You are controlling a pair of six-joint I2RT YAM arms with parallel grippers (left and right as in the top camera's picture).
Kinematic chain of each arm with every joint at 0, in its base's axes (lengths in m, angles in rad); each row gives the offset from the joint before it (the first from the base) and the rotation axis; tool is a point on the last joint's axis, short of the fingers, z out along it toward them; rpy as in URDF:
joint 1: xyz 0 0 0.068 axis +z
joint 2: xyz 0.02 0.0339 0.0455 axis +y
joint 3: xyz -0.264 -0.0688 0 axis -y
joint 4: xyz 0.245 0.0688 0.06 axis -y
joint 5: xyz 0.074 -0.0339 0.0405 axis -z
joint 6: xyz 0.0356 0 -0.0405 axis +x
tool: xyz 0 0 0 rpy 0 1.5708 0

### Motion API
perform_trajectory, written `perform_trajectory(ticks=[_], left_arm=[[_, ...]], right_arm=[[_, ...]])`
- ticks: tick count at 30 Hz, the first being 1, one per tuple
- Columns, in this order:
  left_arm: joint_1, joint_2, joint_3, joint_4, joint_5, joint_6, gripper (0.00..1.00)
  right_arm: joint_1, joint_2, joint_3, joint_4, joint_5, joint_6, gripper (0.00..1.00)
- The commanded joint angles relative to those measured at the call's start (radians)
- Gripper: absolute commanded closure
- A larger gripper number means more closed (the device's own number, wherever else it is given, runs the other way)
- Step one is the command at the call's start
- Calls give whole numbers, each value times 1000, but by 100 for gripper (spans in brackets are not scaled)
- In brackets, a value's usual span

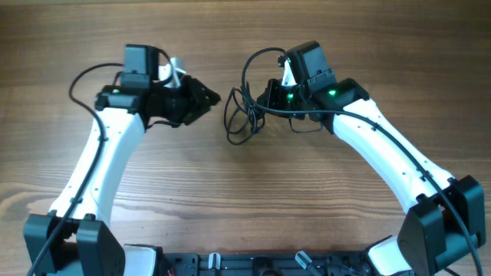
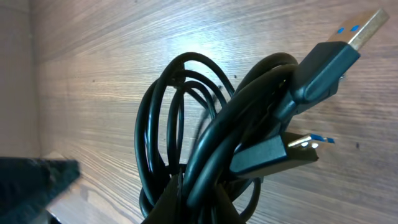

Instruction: Untangle cables

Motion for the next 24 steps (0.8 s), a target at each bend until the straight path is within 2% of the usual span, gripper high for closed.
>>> perform_trajectory(ticks=[1,6,9,17,24], left_arm=[[-77,3,0,23,-17,-111,65],[-131,4,0,79,-18,-188,77],[-137,4,0,86,-21,-222,79],[-138,4,0,79,-26,-222,83],[-162,4,0,42,-74,-222,81]], right_arm=[[26,-1,25,14,-31,-26,95],[61,-1,24,12,-14,0,96],[73,-1,24,15,0,31,96],[78,-1,24,21,-1,58,96],[78,-1,24,21,0,58,96]])
